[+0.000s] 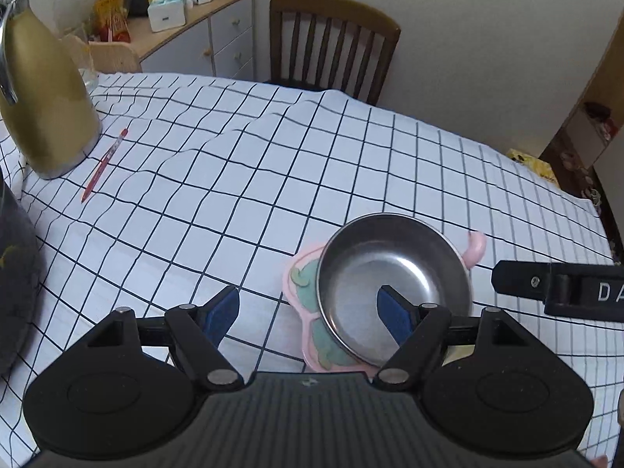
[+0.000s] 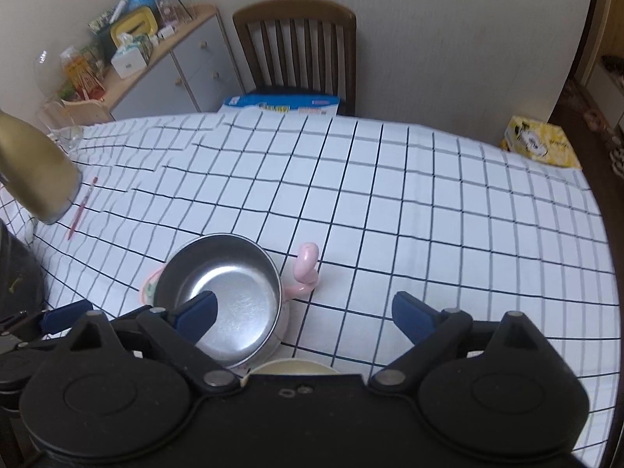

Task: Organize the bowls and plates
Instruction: 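Grasp the rim of the pink-handled pot with both grippers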

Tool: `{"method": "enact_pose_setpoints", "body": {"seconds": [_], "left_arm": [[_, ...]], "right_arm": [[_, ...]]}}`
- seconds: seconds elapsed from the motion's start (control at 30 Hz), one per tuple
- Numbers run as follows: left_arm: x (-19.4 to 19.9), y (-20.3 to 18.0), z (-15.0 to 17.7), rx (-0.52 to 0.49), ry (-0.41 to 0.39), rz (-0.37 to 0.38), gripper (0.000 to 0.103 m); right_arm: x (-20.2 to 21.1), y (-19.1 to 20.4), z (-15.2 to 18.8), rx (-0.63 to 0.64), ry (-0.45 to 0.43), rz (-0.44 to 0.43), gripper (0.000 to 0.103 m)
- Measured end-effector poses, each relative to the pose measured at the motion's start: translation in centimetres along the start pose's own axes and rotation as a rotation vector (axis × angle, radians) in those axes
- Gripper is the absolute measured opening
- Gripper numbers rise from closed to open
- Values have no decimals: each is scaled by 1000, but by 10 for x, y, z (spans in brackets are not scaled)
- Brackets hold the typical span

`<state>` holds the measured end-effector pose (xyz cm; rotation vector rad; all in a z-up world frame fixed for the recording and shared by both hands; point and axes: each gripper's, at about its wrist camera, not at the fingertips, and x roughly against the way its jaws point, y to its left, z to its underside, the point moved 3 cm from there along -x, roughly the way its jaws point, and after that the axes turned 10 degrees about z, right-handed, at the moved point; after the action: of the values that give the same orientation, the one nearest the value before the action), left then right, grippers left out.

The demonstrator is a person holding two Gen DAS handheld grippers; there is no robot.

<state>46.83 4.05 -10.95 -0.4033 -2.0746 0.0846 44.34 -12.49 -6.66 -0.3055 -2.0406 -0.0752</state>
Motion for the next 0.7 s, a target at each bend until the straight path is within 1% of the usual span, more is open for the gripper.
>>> {"method": "enact_pose_setpoints", "body": {"seconds": [0.07, 0.2, 0.23, 0.3, 0.43, 0.47, 0.53, 0.6, 0.63, 0.7], "left_arm": [[-11, 2, -1, 18, 14, -1, 77], [-25, 4, 1, 39, 33, -15, 77], [-28, 6, 1, 50, 35, -15, 77], [-33, 10, 2, 83, 42, -10, 77], [-40, 16, 4, 103, 47, -16, 76], [-40, 16, 4, 104, 43, -19, 76], [-42, 16, 4, 105, 39, -20, 76], [-44, 15, 4, 109, 54, -18, 65], [-46, 15, 4, 118, 69, -15, 64], [-48, 16, 4, 142, 78, -2, 55]], "right_arm": [[-12, 3, -1, 0, 23, -10, 94], [-31, 10, 0, 5, 67, -32, 85], [-34, 11, 0, 3, 74, -36, 81], [-40, 14, 0, 4, 83, -39, 80], [-49, 17, 1, 8, 95, -33, 72], [-52, 18, 1, 11, 100, -31, 70], [-55, 20, 3, 22, 105, -32, 60], [-57, 21, 5, 28, 108, -31, 55], [-58, 22, 5, 30, 109, -32, 51], [-58, 23, 6, 33, 106, -35, 49]]}}
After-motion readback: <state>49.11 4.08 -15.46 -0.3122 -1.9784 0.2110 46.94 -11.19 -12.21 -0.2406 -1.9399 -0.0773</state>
